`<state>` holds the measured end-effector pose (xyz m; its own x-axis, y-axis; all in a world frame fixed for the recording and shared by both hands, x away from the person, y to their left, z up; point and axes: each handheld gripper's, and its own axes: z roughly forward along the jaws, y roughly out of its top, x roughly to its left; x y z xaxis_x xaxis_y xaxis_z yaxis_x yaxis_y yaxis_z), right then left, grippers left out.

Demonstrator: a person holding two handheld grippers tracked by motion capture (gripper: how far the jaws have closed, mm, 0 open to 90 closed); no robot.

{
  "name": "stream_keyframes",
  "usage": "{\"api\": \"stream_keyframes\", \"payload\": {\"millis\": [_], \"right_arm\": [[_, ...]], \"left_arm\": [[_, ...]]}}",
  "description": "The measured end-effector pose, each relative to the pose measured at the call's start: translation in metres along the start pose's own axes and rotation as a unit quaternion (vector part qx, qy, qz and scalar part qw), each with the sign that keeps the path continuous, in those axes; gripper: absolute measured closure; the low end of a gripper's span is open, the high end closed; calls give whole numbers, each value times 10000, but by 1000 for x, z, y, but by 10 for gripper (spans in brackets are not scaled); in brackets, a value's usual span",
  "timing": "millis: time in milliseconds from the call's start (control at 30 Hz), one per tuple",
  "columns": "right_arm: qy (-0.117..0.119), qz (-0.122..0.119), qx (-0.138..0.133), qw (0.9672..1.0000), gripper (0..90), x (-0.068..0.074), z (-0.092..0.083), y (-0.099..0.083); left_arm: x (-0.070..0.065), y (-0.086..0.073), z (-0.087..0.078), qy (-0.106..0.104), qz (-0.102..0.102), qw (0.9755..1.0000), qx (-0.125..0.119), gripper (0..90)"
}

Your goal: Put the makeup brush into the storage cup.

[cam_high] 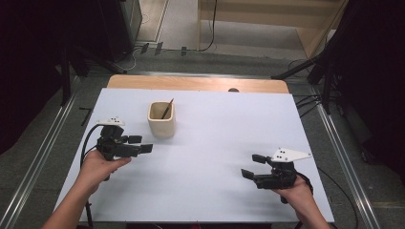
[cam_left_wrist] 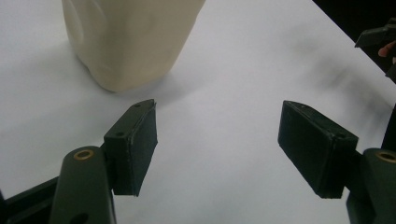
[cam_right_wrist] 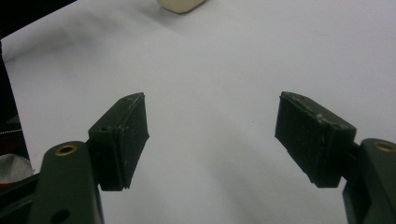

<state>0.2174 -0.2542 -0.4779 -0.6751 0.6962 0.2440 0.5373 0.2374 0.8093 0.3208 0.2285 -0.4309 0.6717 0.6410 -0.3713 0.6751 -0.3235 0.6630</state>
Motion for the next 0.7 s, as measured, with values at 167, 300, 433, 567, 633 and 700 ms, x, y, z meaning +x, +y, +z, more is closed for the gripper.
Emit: {"api": "stream_keyframes", "payload": {"millis": [167, 300, 433, 567, 633, 700], "right_arm": [[4, -7, -4, 10000, 264, 0, 0, 0], [-1, -1, 0, 10000, 264, 0, 0, 0], [-4, -12, 1, 10000, 264, 0, 0, 0], [-12, -5, 7, 10000, 264, 0, 1, 0], [-4, 3, 12, 10000, 264, 0, 1, 0], [-3, 1, 14, 10000, 264, 0, 1, 0]], "left_arm": [[-1, -6, 1, -26, 79, 9999, 72, 290], [-2, -11, 2, -16, 159, 9998, 120, 289], [-4, -16, 3, -13, 259, 9996, 130, 285], [-7, -21, 4, -30, 344, 9993, 145, 279], [-7, -23, 4, -28, 380, 9992, 140, 278], [-8, -25, 5, -63, 400, 9991, 116, 277]]}}
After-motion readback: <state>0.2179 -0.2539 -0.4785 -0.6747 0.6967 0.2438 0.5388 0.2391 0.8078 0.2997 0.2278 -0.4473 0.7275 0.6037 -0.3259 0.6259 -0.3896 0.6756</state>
